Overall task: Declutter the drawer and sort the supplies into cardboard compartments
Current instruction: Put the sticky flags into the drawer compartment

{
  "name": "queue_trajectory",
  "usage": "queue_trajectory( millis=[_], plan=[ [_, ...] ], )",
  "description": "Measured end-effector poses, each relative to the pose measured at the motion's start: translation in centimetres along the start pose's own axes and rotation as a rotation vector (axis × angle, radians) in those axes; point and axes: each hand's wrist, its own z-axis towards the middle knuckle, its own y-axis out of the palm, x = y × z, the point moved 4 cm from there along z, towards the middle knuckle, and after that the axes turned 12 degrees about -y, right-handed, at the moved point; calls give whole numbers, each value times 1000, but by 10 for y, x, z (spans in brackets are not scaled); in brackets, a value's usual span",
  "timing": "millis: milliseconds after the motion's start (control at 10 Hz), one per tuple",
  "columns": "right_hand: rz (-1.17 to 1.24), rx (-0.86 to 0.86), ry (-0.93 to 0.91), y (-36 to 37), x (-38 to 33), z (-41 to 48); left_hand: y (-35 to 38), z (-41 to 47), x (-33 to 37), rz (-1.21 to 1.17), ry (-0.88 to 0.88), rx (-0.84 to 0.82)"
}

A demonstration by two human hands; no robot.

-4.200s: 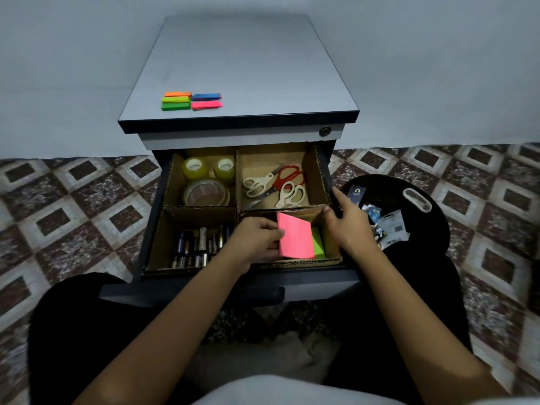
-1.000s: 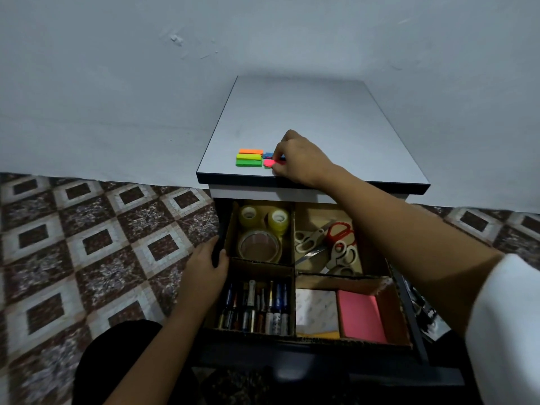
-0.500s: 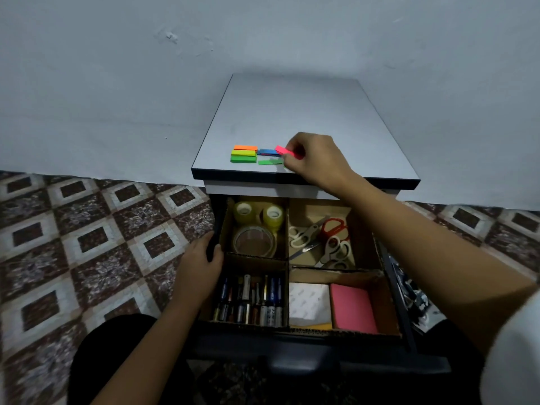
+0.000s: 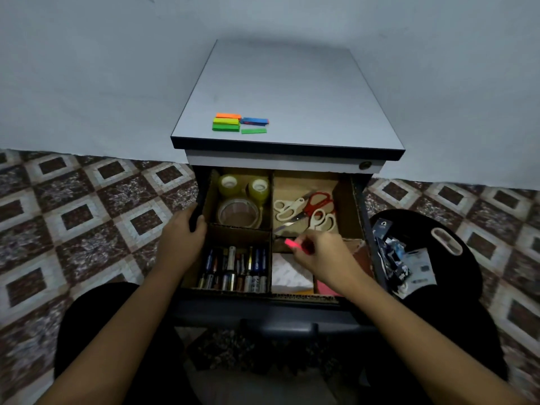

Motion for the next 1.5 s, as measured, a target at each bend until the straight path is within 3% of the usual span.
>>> queue_trajectory(
  millis=[600,1000,1200,1400,1500],
  plan=[
    [-171,-64,79,48,7,5,1,1,-3,17,0,1],
    [-110,29,141,39,7,-7,-1,-1,-1,4,-10,3],
    [59,-12,216,42,12,-4,-1,-1,-1,19,-7,7],
    [520,-42,451,53,21,-2,0,0,-2,20,-10,6],
    [599,-64,473,54,20,-2,0,0,-2,18,-9,5]
  ],
)
